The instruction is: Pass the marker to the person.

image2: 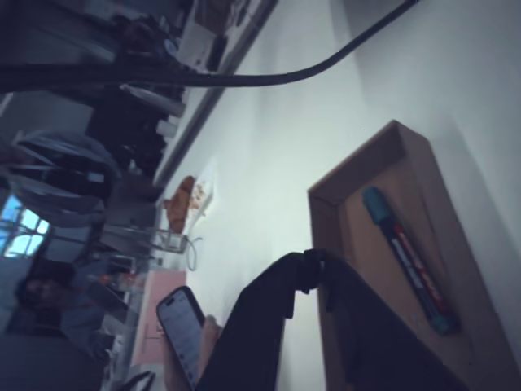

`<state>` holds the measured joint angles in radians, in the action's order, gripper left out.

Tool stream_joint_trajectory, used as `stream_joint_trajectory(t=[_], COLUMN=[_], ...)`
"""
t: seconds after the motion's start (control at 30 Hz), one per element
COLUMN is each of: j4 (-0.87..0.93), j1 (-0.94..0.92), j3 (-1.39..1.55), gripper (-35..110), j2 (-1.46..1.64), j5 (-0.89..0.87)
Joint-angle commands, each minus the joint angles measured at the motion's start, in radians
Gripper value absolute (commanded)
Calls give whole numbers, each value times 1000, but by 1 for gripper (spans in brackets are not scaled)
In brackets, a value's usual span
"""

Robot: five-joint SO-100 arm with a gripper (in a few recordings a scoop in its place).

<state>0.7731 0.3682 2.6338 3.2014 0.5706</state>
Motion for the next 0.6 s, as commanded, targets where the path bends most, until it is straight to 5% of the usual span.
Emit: stream_joint_trajectory(t=[0.0,0.33,0.57], j4=[-84,-156,-204], j1=[0,-11,71], j3=[-179,-646,-888], gripper=[-5,-5,-5], j2=[-69,-446,-709], j5=[-66,-196,-98])
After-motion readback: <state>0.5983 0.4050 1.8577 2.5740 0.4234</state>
